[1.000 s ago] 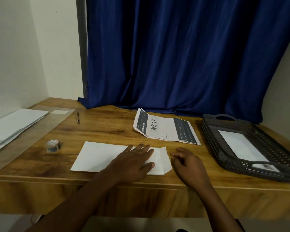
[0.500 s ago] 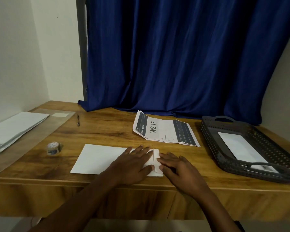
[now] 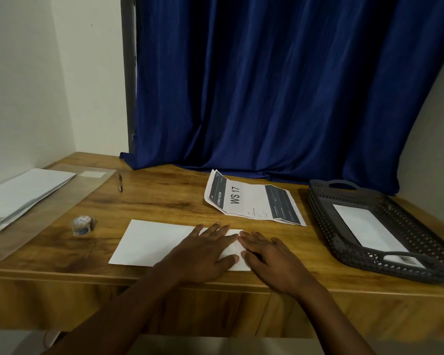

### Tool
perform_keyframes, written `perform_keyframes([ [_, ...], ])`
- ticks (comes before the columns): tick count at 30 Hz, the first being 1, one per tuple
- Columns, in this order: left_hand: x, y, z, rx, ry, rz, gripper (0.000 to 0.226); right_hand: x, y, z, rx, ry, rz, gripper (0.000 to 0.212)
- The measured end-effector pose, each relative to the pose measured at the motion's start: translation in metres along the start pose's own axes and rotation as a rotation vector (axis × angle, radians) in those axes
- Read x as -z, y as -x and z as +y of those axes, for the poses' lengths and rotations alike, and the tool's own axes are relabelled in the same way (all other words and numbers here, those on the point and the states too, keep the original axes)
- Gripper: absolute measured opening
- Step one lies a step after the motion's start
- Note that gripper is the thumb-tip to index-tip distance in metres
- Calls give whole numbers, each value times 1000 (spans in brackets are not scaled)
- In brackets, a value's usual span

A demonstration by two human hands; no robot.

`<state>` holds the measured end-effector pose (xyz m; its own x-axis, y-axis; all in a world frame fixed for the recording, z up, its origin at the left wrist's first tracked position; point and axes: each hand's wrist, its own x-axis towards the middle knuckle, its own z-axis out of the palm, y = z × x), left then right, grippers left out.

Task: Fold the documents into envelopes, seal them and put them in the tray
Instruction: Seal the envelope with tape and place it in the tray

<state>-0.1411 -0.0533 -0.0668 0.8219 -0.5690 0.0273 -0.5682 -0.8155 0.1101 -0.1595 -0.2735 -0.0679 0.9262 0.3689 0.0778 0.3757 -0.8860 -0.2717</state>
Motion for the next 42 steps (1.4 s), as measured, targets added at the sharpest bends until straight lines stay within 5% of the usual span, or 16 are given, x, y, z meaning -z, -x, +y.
perform_keyframes([
  [15, 1, 3, 2, 31, 58, 48, 64, -15, 55, -26, 19, 183, 81, 75],
  [19, 3, 16, -2, 18, 216, 278, 61, -19, 55, -27, 29, 172, 149, 83],
  [21, 6, 32, -5, 6, 206, 377, 64, -24, 58, -24, 44, 156, 232, 74],
  [27, 10, 108, -41, 130, 35, 163, 91, -44, 72, -5, 131, -66, 522, 42],
  [31, 9, 155, -72, 147, 94, 310, 67, -43, 73, -2, 151, -330, 586, 29],
  [35, 10, 173, -82, 104, 488, 492, 40, -25, 68, -16, 129, -606, 558, 36],
  [38, 25, 167, -73, 163, 721, 594, 23, -4, 59, -27, 103, -775, 547, 16],
  [42, 43, 140, -67, 311, 821, 805, 12, 24, 41, -40, 30, -844, 644, 13],
])
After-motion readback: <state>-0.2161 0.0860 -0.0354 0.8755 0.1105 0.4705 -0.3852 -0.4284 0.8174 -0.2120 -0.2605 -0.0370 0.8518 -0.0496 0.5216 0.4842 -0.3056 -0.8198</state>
